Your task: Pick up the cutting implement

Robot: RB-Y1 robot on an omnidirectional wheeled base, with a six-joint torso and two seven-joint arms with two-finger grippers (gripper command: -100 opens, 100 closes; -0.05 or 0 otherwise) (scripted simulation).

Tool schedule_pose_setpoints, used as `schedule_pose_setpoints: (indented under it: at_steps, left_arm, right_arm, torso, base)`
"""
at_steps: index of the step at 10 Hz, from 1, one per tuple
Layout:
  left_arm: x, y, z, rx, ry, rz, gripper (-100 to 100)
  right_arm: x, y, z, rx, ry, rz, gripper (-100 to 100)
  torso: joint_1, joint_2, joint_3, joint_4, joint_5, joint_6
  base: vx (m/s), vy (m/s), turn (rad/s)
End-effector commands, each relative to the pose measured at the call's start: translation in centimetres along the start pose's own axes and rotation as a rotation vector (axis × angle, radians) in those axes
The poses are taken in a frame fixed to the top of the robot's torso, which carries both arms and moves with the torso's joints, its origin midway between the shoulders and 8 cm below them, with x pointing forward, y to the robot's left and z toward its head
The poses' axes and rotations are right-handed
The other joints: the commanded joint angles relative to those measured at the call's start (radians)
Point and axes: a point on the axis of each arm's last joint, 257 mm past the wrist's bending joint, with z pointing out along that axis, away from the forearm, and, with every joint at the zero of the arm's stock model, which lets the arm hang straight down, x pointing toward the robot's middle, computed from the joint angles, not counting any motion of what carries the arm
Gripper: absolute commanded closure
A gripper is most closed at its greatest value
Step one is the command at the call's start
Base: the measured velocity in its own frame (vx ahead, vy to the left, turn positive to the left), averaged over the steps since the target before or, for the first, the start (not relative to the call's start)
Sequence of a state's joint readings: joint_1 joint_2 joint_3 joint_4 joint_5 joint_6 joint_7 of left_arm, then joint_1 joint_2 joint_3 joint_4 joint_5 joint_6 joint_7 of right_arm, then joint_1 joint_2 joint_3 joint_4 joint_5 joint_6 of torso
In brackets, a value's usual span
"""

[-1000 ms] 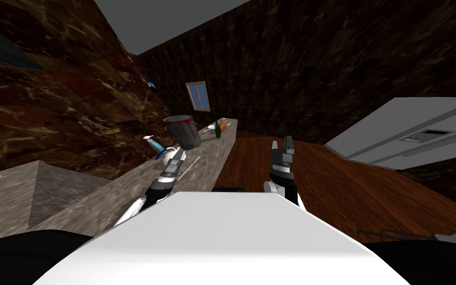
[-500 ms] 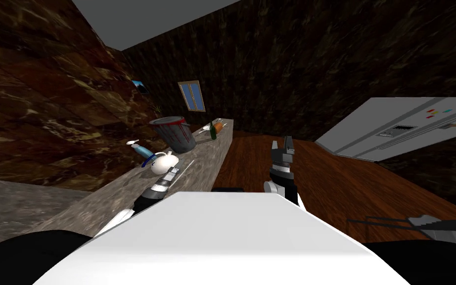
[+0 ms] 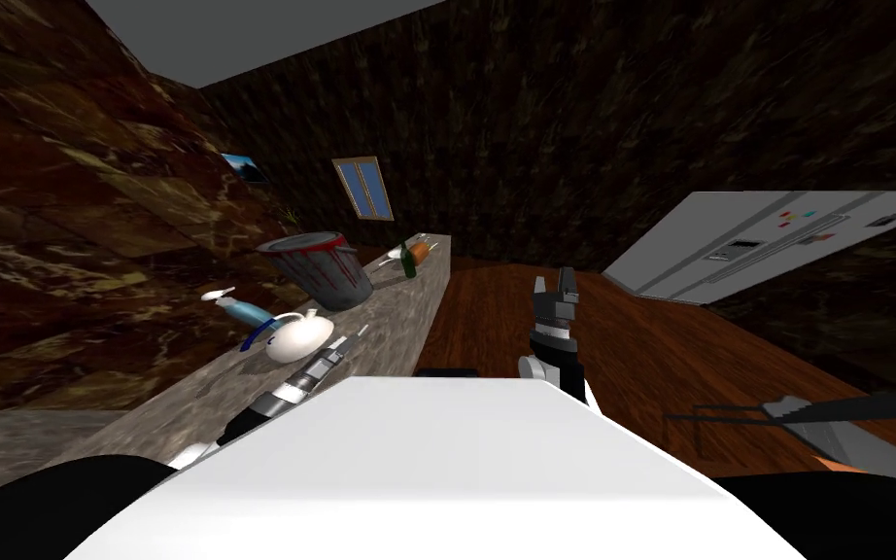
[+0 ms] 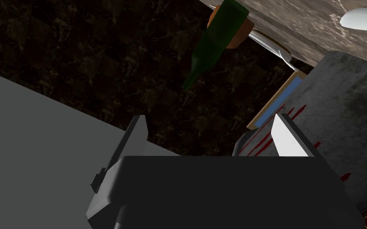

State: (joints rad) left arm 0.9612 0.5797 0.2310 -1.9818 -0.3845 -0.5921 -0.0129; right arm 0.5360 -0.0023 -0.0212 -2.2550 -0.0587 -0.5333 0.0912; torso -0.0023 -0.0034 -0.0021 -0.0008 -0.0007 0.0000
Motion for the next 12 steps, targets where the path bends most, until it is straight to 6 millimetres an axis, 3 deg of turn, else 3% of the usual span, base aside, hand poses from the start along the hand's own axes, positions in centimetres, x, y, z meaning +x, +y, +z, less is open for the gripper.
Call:
schedule_pose_setpoints:
  at_steps: [1, 6, 12]
  left_arm:
    - [1.6, 2.1, -1.8, -0.058, 0.082, 0.049, -100]
    - [4.3, 8.9, -8.5, -0.204, 0.343, 0.209, -100]
    - [4.6, 14.4, -15.3, -0.304, 0.597, 0.368, -100]
  right_arm:
    - [0.0, 0.0, 0.0, 0.0, 0.0, 0.0, 0]
    - [0.0, 0.0, 0.0, 0.0, 0.0, 0.0, 0]
    - [0.0, 0.0, 0.0, 0.0, 0.0, 0.0, 0]
  torso:
    - [0.0, 0.0, 0.0, 0.0, 0.0, 0.0]
    - [0.0, 0.0, 0.0, 0.0, 0.0, 0.0]
    - [0.001, 0.0, 0.0, 0.0, 0.0, 0.0]
  base:
    - [0.067, -0.028, -0.125]
    - [0.068, -0.025, -0.129]
    - [0.059, -0.014, -0.095]
